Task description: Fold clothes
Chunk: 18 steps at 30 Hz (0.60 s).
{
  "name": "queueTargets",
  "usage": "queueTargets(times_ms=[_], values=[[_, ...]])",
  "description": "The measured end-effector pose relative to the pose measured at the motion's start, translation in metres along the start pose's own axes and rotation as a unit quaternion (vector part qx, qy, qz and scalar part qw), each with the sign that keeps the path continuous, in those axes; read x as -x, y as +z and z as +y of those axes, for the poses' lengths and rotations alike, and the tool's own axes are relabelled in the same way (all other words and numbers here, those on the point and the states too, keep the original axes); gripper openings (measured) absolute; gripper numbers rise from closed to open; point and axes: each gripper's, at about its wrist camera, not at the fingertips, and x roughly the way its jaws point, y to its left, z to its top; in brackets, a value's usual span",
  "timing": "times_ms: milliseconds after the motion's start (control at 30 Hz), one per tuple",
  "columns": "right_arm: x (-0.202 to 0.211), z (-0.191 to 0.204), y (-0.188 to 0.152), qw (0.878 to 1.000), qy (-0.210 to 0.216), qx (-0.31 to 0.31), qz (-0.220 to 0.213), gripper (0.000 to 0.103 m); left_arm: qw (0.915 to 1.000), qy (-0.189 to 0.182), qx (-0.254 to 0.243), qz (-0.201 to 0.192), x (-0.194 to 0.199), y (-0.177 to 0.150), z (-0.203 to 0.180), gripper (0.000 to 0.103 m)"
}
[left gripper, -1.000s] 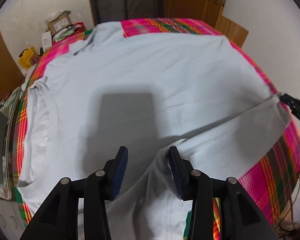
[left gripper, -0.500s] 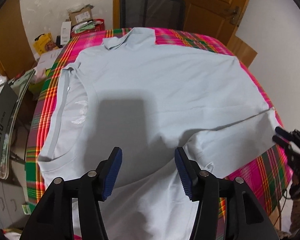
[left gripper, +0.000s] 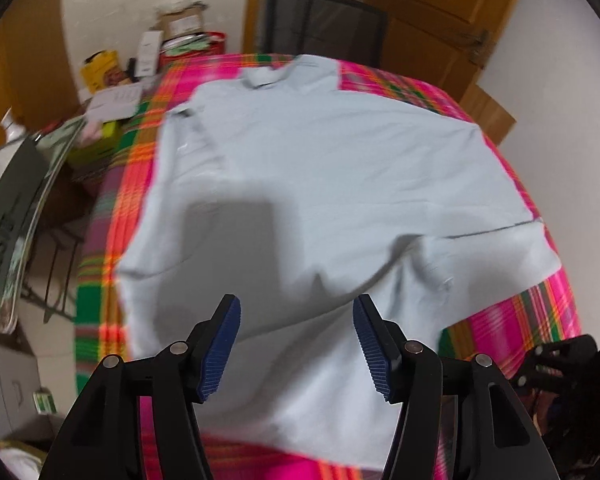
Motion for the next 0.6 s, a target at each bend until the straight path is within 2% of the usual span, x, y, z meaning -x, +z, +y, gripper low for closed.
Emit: queueTargets(times_ms=[133,367,533,600], values=[[-0.021,0.018,0.003,0.998,0.031,0.043,0.028,0.033,0.9996,0.009,0.027,0.001,0.003,-0.013,0.030,0.061],[-0.040,0.028,0.004,0.996,0.030,0.064,0.056,0.035,0.9958,0.000,0.092,0.001,-0.003,-0.019,0.076,0.061],[-0.039,0.027,0.005,0.995,0.020,0.082,0.062,0.035,0.9954,0.000,0.095,0.012,-0.012,-0.019,0.089,0.063],[-0.037,0.030,0.004,0.995,0.020,0.079,0.063,0.031,0.9946,0.000,0.103,0.013,-0.015,-0.019,0.094,0.063]])
